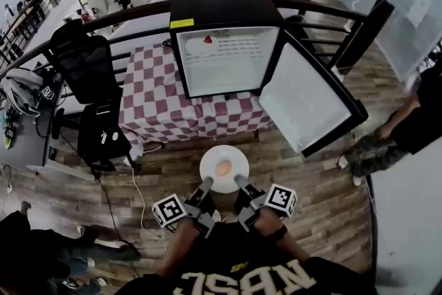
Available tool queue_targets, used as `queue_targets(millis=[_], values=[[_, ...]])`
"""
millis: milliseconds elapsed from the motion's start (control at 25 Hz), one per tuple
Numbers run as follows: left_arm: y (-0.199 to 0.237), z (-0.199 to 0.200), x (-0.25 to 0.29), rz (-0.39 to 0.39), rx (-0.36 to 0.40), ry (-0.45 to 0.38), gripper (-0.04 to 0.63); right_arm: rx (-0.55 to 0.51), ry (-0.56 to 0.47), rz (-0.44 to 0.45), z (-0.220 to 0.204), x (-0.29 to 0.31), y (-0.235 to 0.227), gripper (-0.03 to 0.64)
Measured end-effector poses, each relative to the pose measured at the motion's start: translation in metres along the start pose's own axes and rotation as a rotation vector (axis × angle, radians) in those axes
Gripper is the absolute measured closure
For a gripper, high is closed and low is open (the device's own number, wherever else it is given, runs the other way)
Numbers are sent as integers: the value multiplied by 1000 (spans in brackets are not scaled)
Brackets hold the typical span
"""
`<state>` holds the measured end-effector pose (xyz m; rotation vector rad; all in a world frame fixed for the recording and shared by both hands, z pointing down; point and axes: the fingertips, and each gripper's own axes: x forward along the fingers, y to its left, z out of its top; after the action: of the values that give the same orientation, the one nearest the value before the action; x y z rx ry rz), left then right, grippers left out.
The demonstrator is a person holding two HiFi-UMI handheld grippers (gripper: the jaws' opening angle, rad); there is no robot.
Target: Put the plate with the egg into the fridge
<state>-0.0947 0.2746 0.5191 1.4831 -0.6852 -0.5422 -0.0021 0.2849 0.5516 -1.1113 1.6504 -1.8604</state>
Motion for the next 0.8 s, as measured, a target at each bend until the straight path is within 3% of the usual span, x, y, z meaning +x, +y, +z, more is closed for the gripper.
queue_targets(millis=[120, 200, 440, 800], values=[[19, 3, -14, 33, 35, 24, 561, 51, -18, -31, -17, 2, -14, 581], [28, -4, -19, 48, 17, 43, 560, 90, -34, -49, -23, -4, -21, 581], [35, -11, -31, 36, -56, 49, 560, 71, -49, -78, -33, -11, -25, 581], [35, 9, -17, 39, -54, 41, 560, 71, -47, -76, -23, 12, -21, 581]])
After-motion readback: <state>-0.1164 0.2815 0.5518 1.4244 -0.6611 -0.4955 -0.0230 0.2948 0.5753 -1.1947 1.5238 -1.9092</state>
